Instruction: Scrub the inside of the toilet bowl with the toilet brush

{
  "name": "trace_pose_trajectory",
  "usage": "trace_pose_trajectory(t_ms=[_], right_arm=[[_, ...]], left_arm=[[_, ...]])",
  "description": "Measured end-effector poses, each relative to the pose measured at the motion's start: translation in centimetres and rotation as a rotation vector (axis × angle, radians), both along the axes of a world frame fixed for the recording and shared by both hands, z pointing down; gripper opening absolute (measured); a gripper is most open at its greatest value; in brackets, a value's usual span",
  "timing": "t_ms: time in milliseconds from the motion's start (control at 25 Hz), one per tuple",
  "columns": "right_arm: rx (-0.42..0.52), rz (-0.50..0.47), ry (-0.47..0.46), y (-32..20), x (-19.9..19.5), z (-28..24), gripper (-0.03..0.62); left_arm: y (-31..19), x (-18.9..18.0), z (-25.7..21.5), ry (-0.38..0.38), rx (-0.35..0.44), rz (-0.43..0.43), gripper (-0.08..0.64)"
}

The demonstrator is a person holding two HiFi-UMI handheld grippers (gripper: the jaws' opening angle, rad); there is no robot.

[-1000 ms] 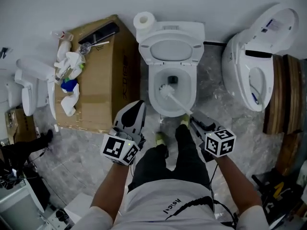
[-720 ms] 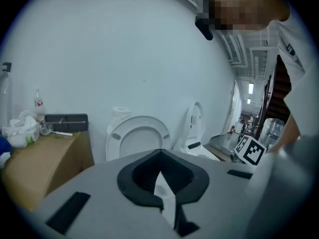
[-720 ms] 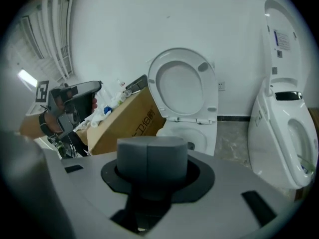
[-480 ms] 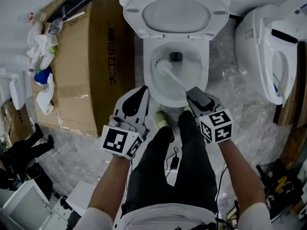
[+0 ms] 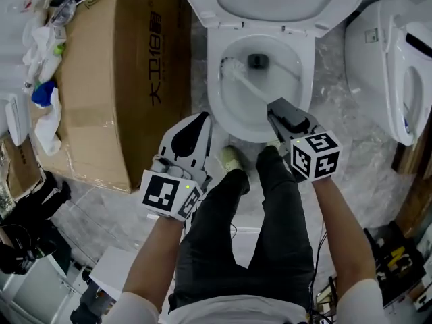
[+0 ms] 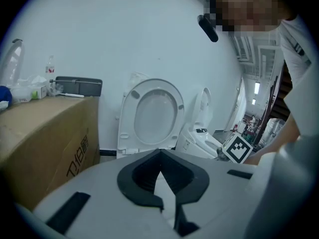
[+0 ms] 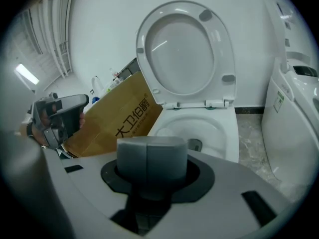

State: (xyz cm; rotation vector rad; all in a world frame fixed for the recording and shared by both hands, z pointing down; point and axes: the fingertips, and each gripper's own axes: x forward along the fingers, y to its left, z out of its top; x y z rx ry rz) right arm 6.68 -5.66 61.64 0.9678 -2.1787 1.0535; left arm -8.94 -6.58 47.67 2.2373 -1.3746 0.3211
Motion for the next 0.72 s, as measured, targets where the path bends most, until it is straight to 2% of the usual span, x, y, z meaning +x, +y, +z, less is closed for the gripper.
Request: trace_pose_trajectory(t_ms=[280, 720], right_arm=[[-0.085, -0.019, -0.041, 0.0, -0.1, 1.2, 0.156], [-0.137, -0.297, 0.052, 4.8, 1.2, 0.2, 0.156]], left_arm=[[-0.3, -0.6, 0.4, 0.015, 0.021, 0.001, 0.008], [-0.1, -0.2, 0.2, 0.032, 0.018, -0.003, 0.008]])
